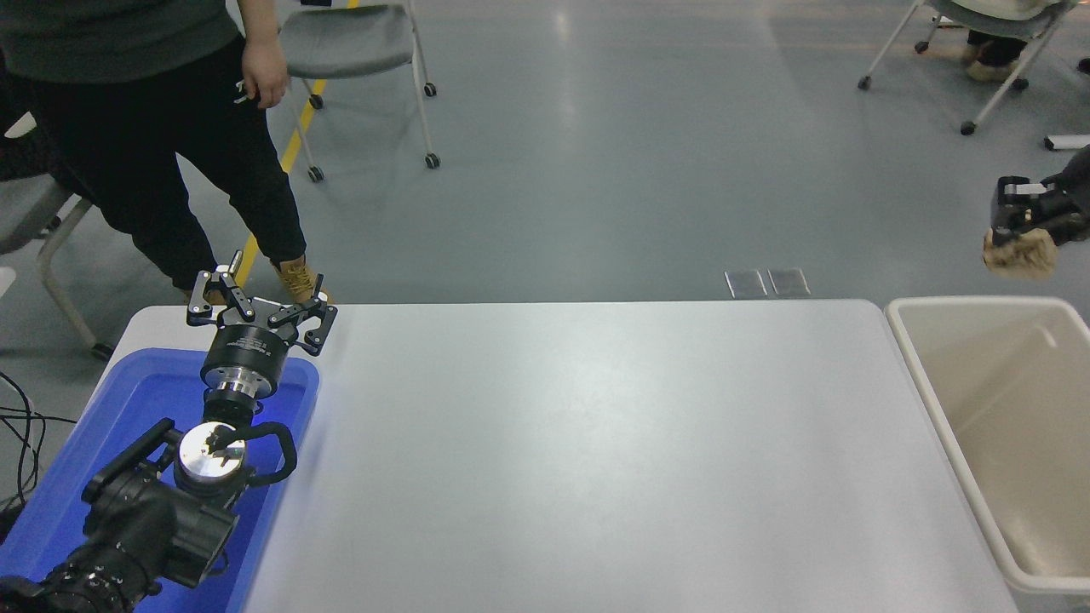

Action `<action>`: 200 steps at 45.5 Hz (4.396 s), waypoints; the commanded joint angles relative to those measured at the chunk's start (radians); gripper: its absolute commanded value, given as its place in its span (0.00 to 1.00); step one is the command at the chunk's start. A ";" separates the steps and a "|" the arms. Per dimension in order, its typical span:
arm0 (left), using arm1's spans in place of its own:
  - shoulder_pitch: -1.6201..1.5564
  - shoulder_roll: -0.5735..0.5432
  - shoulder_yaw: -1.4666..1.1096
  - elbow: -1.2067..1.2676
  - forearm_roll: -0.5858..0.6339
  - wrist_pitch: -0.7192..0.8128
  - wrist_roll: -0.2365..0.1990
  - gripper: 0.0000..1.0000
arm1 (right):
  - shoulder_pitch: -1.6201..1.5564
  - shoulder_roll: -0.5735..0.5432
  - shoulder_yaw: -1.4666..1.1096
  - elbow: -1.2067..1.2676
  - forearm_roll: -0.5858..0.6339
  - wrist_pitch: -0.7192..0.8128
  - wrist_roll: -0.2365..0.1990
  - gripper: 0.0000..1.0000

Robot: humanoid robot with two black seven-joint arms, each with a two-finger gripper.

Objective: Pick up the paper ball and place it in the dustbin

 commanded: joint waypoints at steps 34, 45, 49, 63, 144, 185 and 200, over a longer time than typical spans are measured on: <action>0.000 0.001 0.000 0.000 0.000 0.000 0.000 0.99 | -0.910 0.203 0.482 -0.602 0.081 -0.549 -0.002 0.00; 0.000 -0.001 0.000 0.000 0.000 0.000 -0.001 0.99 | -0.960 0.269 0.496 -0.633 0.081 -0.583 -0.002 0.00; 0.000 0.001 0.000 0.000 0.000 0.000 0.000 0.99 | -0.968 0.280 0.496 -0.642 0.081 -0.583 -0.002 0.00; 0.000 0.001 0.000 0.000 0.000 0.001 0.000 0.99 | -0.966 0.280 0.496 -0.642 0.081 -0.588 -0.002 0.87; 0.000 0.001 0.000 0.000 0.000 0.001 -0.001 0.99 | -0.834 0.037 1.758 0.020 0.081 -0.572 0.021 1.00; 0.000 0.001 0.000 0.000 0.000 0.000 -0.001 0.99 | -1.224 0.427 2.003 0.075 0.081 -0.574 0.425 1.00; 0.000 -0.001 0.000 0.000 0.000 0.000 -0.001 0.99 | -1.226 0.438 2.074 0.074 0.083 -0.578 0.429 1.00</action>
